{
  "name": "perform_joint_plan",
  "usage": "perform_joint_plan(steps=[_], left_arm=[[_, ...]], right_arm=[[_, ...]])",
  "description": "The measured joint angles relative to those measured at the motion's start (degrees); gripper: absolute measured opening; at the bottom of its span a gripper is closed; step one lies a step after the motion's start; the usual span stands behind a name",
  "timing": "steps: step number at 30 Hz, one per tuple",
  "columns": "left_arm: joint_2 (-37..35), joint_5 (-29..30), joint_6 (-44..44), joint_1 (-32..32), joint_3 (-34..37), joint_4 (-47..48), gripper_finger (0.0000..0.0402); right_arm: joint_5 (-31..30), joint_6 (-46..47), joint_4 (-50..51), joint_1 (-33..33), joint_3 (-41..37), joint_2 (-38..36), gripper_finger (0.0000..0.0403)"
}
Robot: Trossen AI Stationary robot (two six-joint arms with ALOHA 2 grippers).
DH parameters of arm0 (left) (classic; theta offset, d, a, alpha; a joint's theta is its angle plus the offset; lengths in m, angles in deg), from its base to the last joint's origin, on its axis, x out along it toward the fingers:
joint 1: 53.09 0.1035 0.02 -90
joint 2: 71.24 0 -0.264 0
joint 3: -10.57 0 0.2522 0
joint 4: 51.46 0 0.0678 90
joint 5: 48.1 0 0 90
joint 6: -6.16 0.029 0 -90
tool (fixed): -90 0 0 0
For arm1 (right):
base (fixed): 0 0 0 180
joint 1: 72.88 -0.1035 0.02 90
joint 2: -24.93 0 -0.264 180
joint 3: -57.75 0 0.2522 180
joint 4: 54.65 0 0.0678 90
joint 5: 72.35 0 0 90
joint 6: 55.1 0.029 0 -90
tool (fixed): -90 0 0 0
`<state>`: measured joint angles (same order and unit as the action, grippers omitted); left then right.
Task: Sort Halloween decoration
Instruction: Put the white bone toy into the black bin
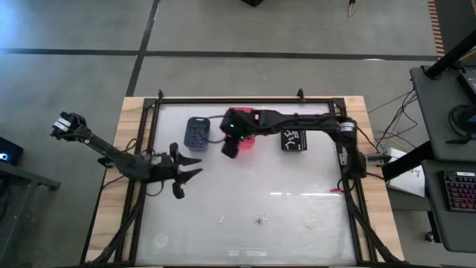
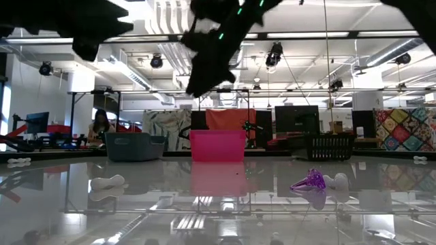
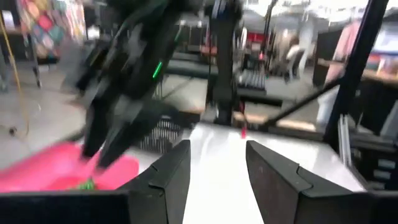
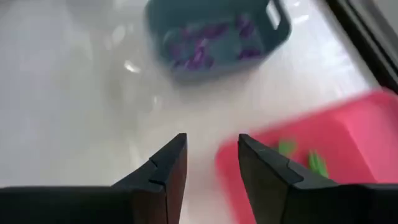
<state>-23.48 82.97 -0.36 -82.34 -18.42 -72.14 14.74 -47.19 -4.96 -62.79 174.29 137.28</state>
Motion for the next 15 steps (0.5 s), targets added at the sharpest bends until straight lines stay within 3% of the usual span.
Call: perform_joint_plan(steps=[6,11,15], left_arm=[[5.49,-4.24,-8.04,-0.11,0.03,5.58,0.0139],[12.21,-11.51,-10.68,-0.33,0.04,4.37,0.0139],[17.48,-13.56,-16.26,-0.58,-0.28,3.57,0.0139]], right_arm=[[-0.11,1.69,6.94,-6.17,-3.34,-8.05,0.0128],[-0.11,2.72,7.09,-12.41,-7.18,-13.04,0.0129],[-1.28,5.65,7.25,-16.94,-10.27,-16.07,0.0128]])
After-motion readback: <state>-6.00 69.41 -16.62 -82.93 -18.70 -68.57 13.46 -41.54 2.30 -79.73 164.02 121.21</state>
